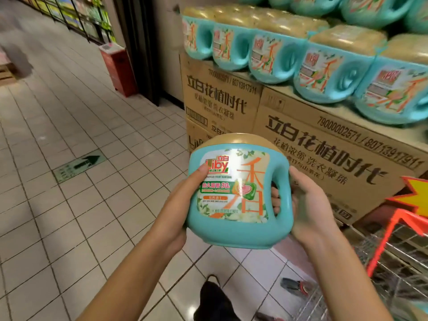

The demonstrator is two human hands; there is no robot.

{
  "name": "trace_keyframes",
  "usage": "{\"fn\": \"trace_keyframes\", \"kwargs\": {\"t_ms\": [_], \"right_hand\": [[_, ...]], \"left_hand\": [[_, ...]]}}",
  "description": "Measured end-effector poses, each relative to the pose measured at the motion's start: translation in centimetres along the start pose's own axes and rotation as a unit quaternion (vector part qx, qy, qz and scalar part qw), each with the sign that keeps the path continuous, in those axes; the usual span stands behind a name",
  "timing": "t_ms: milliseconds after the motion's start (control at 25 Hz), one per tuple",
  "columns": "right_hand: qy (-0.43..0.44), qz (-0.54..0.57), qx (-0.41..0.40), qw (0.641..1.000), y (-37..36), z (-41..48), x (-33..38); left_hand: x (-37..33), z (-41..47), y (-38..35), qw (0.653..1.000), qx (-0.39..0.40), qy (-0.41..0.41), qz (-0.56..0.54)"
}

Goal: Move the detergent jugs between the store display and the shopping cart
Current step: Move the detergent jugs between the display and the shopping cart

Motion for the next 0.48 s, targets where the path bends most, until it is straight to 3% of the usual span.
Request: {"fn": "trace_keyframes", "kwargs": {"t_ms": [160,480], "right_hand": [[0.052,-0.007,-0.018,0.998,-4.1,8.7,6.2],[0.144,-0.017,0.020,0.989,-14.6,23.6,17.7]], "left_hand": [[-7.3,10.2,0.1,0.999,0.031,-0.032,0.014],[-20.6,27.7,1.3,0.987,0.124,-0.104,-0.009]]}}
Point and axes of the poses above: each hand's wrist, its own z-axis towards the middle knuckle, its own y-axis out of the back of the hand, x = y × z, the point moved 5 cm from there along z, towards the middle knuckle, and after that the axes turned 3 degrees about -z, right-handed, at the moved point
